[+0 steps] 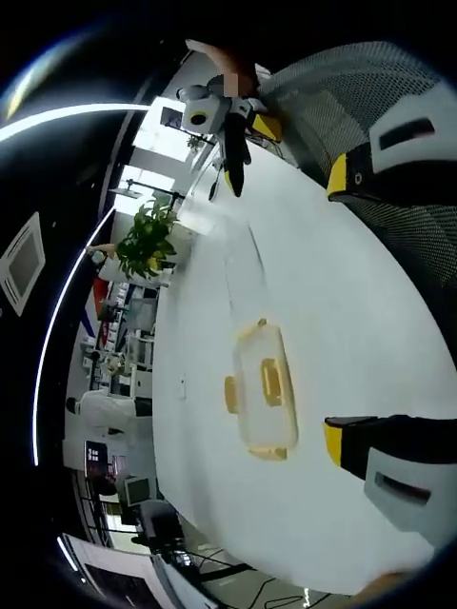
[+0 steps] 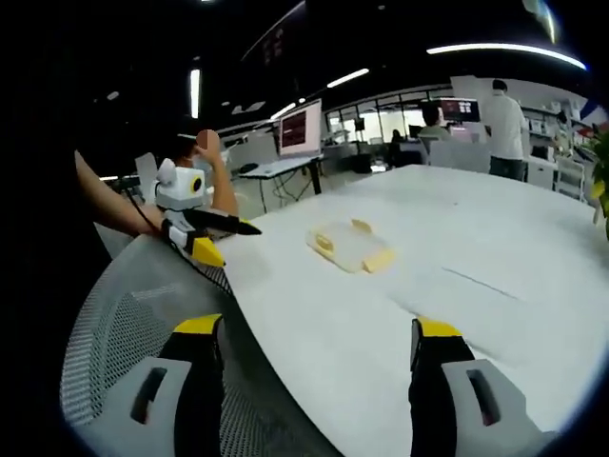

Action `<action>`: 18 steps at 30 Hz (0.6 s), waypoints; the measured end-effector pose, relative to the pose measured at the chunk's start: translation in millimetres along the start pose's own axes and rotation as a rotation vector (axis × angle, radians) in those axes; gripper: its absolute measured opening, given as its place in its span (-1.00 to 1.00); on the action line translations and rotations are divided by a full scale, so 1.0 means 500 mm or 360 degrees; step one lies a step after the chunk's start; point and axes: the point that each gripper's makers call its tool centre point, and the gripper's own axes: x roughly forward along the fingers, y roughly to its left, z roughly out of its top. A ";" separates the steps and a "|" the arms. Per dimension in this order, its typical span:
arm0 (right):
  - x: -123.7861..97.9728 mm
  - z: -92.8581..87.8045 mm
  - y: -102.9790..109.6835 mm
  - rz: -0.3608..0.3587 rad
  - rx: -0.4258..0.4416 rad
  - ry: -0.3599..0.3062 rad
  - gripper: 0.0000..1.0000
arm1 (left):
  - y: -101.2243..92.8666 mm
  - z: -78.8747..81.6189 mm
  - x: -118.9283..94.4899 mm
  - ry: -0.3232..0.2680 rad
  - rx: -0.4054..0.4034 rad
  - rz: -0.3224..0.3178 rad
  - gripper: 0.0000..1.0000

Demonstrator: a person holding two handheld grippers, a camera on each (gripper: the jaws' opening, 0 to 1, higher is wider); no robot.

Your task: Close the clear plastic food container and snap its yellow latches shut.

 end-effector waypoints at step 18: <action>0.030 0.084 0.026 0.0008 -0.0149 -0.0009 0.51 | -0.011 0.032 -0.005 -0.0080 -0.0104 -0.0111 0.70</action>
